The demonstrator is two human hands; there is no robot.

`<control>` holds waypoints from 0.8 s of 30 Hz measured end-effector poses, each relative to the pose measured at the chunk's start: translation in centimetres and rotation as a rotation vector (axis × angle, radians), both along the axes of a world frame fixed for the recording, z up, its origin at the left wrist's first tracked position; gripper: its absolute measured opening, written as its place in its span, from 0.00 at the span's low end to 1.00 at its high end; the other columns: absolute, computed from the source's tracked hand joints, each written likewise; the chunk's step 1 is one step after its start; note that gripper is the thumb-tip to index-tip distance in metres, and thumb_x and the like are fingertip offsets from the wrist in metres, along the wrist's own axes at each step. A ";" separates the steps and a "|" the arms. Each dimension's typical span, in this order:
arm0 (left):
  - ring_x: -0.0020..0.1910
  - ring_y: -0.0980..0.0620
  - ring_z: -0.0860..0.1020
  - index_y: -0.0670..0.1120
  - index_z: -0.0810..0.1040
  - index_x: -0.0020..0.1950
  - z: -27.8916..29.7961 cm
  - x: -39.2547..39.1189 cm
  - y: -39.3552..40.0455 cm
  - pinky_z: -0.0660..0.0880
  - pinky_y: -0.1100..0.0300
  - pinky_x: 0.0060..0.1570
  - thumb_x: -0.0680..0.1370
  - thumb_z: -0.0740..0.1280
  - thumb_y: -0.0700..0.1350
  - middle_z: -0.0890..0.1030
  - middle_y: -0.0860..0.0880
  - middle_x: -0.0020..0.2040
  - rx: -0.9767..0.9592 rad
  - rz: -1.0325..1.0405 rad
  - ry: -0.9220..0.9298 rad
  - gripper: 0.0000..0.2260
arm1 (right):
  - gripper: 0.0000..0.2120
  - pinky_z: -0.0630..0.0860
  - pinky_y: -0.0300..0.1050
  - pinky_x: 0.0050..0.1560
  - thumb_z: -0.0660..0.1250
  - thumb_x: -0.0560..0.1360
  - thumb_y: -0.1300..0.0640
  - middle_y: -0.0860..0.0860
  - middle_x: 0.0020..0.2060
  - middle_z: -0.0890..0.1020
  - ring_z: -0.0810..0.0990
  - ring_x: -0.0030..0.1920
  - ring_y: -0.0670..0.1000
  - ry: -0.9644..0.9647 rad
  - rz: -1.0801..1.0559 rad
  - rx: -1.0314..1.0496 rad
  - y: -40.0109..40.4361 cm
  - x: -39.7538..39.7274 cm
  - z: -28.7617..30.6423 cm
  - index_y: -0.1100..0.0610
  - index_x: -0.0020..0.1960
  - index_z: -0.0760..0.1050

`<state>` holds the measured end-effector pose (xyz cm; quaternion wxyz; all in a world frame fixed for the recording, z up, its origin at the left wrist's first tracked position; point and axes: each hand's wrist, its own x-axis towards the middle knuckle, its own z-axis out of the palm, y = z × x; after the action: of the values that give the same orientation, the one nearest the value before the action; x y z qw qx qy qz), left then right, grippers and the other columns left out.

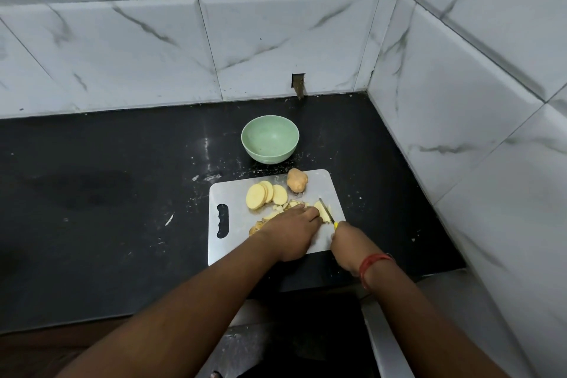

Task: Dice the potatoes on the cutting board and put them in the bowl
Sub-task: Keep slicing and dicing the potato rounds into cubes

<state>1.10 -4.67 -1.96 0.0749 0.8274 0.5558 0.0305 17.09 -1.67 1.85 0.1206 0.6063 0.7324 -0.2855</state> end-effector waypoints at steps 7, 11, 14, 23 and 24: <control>0.63 0.42 0.73 0.41 0.74 0.71 0.1 -0.1 0.1 0.62 0.54 0.70 0.83 0.60 0.46 0.73 0.43 0.65 -0.017 0.012 -0.003 0.18 | 0.11 0.69 0.43 0.42 0.56 0.81 0.60 0.58 0.52 0.79 0.79 0.49 0.56 0.000 0.030 0.017 -0.1 -0.3 -0.6 0.62 0.62 0.67; 0.62 0.42 0.73 0.41 0.75 0.70 0.1 0.0 0.1 0.61 0.54 0.70 0.83 0.60 0.46 0.74 0.43 0.64 -0.001 0.002 0.000 0.17 | 0.14 0.69 0.43 0.45 0.56 0.79 0.63 0.59 0.57 0.78 0.79 0.56 0.57 -0.048 0.026 -0.003 -0.4 -0.8 -0.7 0.63 0.65 0.66; 0.59 0.42 0.74 0.41 0.76 0.68 -0.2 -0.2 0.0 0.67 0.51 0.66 0.82 0.61 0.45 0.74 0.43 0.62 0.004 -0.006 -0.009 0.16 | 0.17 0.70 0.44 0.48 0.56 0.79 0.63 0.59 0.60 0.77 0.78 0.57 0.55 -0.108 0.014 -0.028 -0.5 -1.3 -0.5 0.65 0.68 0.64; 0.62 0.41 0.73 0.40 0.74 0.72 -0.2 -0.4 -0.1 0.66 0.51 0.67 0.83 0.61 0.46 0.74 0.42 0.65 0.026 -0.028 0.017 0.19 | 0.14 0.66 0.41 0.36 0.54 0.79 0.65 0.54 0.42 0.74 0.68 0.34 0.48 -0.048 0.076 -0.005 -1.0 -0.7 -0.6 0.65 0.64 0.66; 0.63 0.41 0.72 0.41 0.73 0.73 -0.2 -0.4 -0.1 0.66 0.51 0.68 0.83 0.61 0.46 0.73 0.42 0.65 0.022 -0.028 0.018 0.19 | 0.13 0.67 0.42 0.38 0.54 0.79 0.65 0.56 0.44 0.76 0.70 0.36 0.50 -0.032 0.073 -0.020 -1.2 -0.5 -0.6 0.64 0.63 0.67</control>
<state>0.69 -4.78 -2.15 0.0609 0.8361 0.5445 0.0281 16.64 -2.88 1.21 0.1489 0.5824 0.7490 -0.2785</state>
